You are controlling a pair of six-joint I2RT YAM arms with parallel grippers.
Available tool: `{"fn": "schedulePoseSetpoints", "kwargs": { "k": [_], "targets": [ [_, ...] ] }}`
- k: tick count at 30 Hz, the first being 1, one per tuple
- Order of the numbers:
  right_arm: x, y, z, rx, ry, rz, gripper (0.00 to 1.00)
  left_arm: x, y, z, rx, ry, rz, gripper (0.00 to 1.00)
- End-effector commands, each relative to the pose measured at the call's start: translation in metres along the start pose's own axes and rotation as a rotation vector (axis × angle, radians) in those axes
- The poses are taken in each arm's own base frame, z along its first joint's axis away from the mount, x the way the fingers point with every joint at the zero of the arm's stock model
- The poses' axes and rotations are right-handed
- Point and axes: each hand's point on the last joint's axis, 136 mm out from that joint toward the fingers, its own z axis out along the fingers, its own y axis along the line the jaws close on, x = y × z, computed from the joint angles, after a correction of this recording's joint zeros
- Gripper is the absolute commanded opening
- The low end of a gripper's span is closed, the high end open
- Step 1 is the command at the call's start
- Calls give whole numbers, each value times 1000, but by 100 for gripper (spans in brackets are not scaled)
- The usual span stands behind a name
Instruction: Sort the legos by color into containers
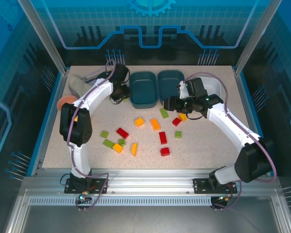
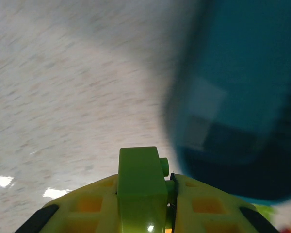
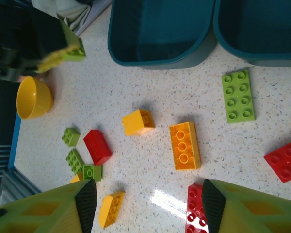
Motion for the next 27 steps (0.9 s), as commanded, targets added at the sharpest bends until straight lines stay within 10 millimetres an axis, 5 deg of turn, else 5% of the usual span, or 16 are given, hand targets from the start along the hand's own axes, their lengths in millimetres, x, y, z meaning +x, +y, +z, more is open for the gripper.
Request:
{"fn": "schedulePoseSetpoints", "kwargs": {
  "k": [1, 7, 16, 22, 27],
  "targets": [
    [-17, -13, -3, 37, -82, 66, 62, -8, -23, 2, 28, -4, 27, 21],
    [-15, -70, -6, 265, -83, 231, 63, -28, -74, 42, 138, 4, 41, 24],
    [8, -128, 21, 445, 74, 239, 68, -28, -91, 98, 167, 72, 26, 29],
    [21, -154, 42, 535, 210, 198, 74, -25, -96, 97, 187, 93, 33, 56],
    [23, -157, 51, 533, 218, 255, 77, -31, -112, 62, 246, 55, 59, 64]
  ]
}}
